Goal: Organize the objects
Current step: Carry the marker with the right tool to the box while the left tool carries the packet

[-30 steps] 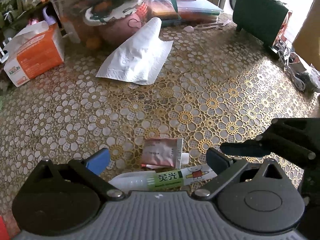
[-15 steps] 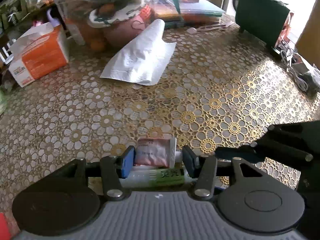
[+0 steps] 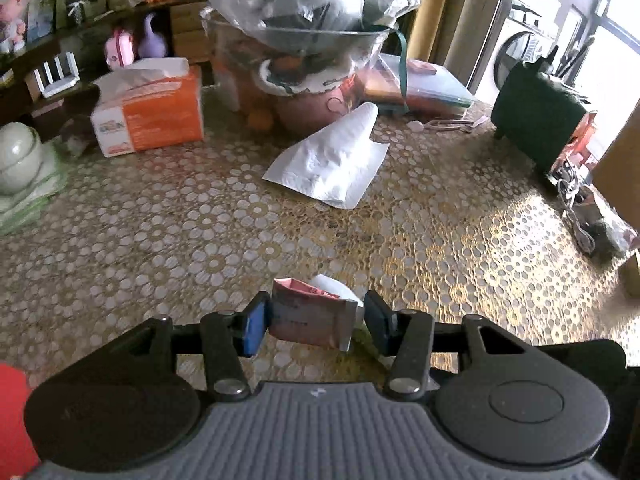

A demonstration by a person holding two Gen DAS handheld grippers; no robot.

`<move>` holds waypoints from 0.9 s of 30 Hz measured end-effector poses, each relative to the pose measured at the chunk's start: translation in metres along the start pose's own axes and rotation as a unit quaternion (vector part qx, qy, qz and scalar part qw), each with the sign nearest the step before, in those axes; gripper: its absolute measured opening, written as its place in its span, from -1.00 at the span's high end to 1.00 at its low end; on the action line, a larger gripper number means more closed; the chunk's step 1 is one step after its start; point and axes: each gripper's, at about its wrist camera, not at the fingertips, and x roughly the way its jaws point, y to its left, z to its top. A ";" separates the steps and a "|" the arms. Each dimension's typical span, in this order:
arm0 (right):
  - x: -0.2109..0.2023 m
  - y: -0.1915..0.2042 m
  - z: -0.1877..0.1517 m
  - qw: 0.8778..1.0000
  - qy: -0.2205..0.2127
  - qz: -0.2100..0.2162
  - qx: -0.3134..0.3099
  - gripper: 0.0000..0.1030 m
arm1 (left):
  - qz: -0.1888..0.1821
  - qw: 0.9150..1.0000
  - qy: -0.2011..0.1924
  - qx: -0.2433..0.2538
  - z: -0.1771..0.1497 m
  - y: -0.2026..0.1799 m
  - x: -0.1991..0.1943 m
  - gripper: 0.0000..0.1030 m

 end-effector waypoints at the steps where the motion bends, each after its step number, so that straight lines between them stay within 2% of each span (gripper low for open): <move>1: -0.002 0.002 -0.001 1.000 0.002 0.000 0.007 0.70 | 0.000 1.000 0.001 0.002 -0.003 0.001 -0.005 0.03; 12: -0.044 0.028 -0.017 0.997 -0.003 0.015 0.081 0.70 | -0.001 1.000 0.005 -0.002 -0.073 0.023 -0.074 0.03; 20: -0.086 0.058 -0.016 0.996 -0.021 0.019 0.086 0.70 | 0.005 1.000 -0.003 -0.011 -0.114 0.047 -0.124 0.03; 27: -0.105 0.082 0.002 0.997 -0.041 -0.009 0.067 0.70 | 0.011 0.999 -0.031 -0.024 -0.132 0.073 -0.166 0.03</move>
